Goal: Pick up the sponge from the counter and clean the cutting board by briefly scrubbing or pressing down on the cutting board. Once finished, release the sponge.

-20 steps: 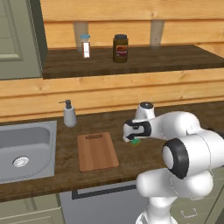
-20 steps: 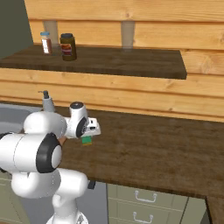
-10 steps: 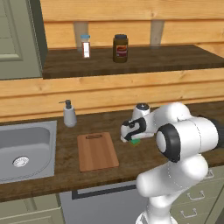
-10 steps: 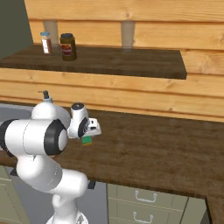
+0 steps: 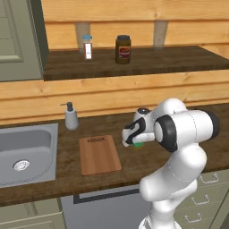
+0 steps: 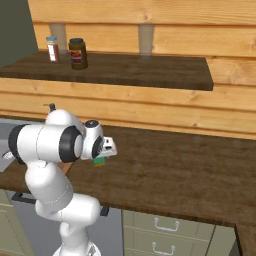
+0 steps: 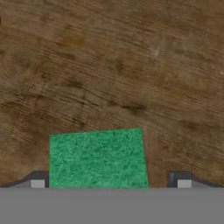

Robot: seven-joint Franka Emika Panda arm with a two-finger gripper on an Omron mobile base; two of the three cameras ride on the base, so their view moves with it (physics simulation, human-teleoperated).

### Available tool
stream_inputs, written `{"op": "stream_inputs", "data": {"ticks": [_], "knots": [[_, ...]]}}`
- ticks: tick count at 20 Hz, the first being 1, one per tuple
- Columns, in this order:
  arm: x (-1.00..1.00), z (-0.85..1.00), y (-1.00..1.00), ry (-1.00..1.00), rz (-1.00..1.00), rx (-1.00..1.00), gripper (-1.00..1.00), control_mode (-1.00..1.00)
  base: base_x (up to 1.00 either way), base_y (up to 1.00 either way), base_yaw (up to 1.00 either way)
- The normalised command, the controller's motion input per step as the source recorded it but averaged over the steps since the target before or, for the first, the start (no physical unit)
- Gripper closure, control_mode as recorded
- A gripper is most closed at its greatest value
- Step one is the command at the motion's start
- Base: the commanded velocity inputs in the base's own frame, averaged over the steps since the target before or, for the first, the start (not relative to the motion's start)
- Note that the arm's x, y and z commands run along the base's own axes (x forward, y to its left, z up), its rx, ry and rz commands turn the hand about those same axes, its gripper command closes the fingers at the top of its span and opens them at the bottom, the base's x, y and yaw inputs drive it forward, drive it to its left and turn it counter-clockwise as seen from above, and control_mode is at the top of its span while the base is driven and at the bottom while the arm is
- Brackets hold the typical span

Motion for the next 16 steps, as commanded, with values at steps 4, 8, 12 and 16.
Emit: {"op": "stream_inputs", "data": {"ticks": [4, 8, 12, 16], "knots": [[0.33, -0.28, 0.00, 0.02, 0.00, 0.00, -1.00, -1.00, 0.00, 0.00, 0.00], [0.13, -0.24, 0.00, 0.00, 0.00, 0.00, 1.00, -1.00, 0.00, 0.00, 0.00], [-0.13, -0.01, 0.00, 0.00, -0.01, 0.01, 1.00, -1.00, 0.00, 0.00, 0.00], [-0.01, 0.00, 0.00, 0.00, 0.00, 0.00, 1.00, -1.00, 0.00, 0.00, 0.00]]}}
